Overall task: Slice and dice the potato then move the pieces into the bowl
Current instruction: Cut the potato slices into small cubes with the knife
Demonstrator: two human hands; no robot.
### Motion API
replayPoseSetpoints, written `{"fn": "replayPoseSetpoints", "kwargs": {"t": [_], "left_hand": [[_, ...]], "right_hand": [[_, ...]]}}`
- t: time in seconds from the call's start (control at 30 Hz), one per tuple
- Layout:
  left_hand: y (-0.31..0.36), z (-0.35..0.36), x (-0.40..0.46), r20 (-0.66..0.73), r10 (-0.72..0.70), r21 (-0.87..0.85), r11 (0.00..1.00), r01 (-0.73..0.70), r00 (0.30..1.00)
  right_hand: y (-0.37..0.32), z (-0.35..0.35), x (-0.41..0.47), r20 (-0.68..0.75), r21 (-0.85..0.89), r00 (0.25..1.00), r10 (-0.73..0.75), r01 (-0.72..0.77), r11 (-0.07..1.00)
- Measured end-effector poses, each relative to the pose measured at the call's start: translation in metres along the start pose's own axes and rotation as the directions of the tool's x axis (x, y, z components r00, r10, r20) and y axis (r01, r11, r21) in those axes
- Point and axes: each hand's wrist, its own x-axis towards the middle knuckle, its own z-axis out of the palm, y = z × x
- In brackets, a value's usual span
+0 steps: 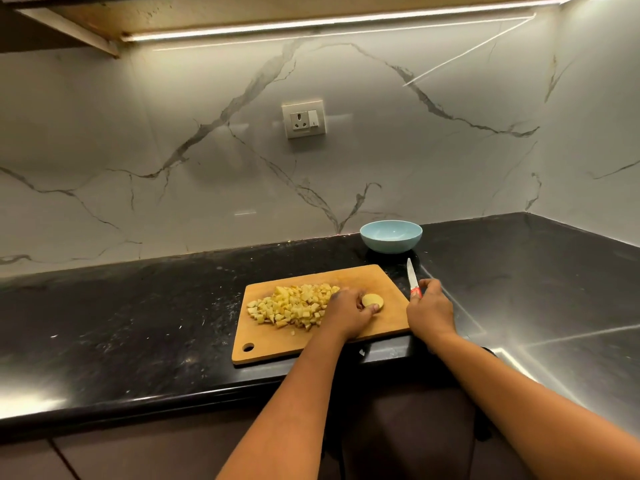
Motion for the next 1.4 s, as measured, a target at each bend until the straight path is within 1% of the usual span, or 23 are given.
{"fn": "replayPoseSetpoints", "kwargs": {"t": [0.1,0.17,0.27,0.37,0.43,0.5,0.63,0.7,0.8,0.87,0.93,1.0,1.17,1.27,1.4], "left_hand": [[0.0,-0.001,-0.005,0.006,0.01,-0.012,1.0,-0.01,1.0],[-0.002,-0.001,-0.007,0.034,0.009,-0.018,1.0,-0.009,0.999],[-0.003,0.002,-0.006,0.078,0.009,0.011,1.0,-0.01,0.997],[0.0,0.004,-0.005,0.087,0.002,0.063,0.998,-0.008,0.996],[0.001,0.007,-0.003,0.061,-0.011,0.075,0.997,0.007,0.998],[0.003,0.01,-0.002,0.026,-0.019,0.111,0.994,0.016,0.999],[0.005,0.014,-0.003,-0.072,-0.033,0.131,0.991,0.042,0.997],[0.004,0.013,-0.004,-0.091,-0.026,0.105,0.994,0.035,0.996],[0.002,0.013,-0.006,-0.103,0.035,0.084,0.996,-0.026,0.994],[0.0,0.012,-0.008,-0.109,0.059,0.068,0.996,-0.052,0.992],[0.0,0.012,-0.009,-0.111,0.054,0.053,0.997,-0.048,0.992],[0.0,0.012,-0.009,-0.1,0.022,0.042,0.999,-0.018,0.995],[-0.003,0.015,-0.004,-0.041,-0.036,0.025,0.999,0.037,0.999],[-0.004,0.016,-0.004,-0.033,-0.039,0.014,0.999,0.04,0.999],[-0.004,0.017,-0.005,-0.052,-0.017,0.014,1.0,0.018,0.998]], "right_hand": [[-0.002,-0.005,0.0,0.026,-0.05,0.999,0.022,-0.02,0.999],[-0.005,-0.008,0.0,0.069,-0.109,0.998,0.012,-0.005,0.994],[-0.012,-0.011,0.0,0.142,-0.205,0.989,-0.034,0.063,0.977],[-0.02,-0.014,0.001,0.181,-0.234,0.979,-0.094,0.136,0.963],[-0.023,-0.017,0.003,0.204,-0.279,0.965,-0.166,0.22,0.935],[-0.024,-0.021,0.005,0.238,-0.353,0.95,-0.203,0.28,0.893],[-0.028,-0.035,0.008,0.304,-0.482,0.938,-0.164,0.3,0.823],[-0.03,-0.042,0.006,0.343,-0.504,0.929,-0.14,0.307,0.807],[-0.032,-0.045,0.007,0.382,-0.546,0.914,-0.136,0.342,0.765],[-0.035,-0.042,0.004,0.418,-0.535,0.901,-0.113,0.345,0.771],[-0.036,-0.037,0.001,0.457,-0.515,0.886,-0.08,0.336,0.788],[-0.038,-0.035,-0.002,0.45,-0.514,0.89,-0.069,0.321,0.795],[-0.045,-0.04,-0.003,0.387,-0.566,0.906,-0.169,0.379,0.732],[-0.05,-0.041,-0.003,0.401,-0.536,0.899,-0.175,0.385,0.751],[-0.05,-0.038,-0.004,0.425,-0.556,0.892,-0.154,0.391,0.733]]}}
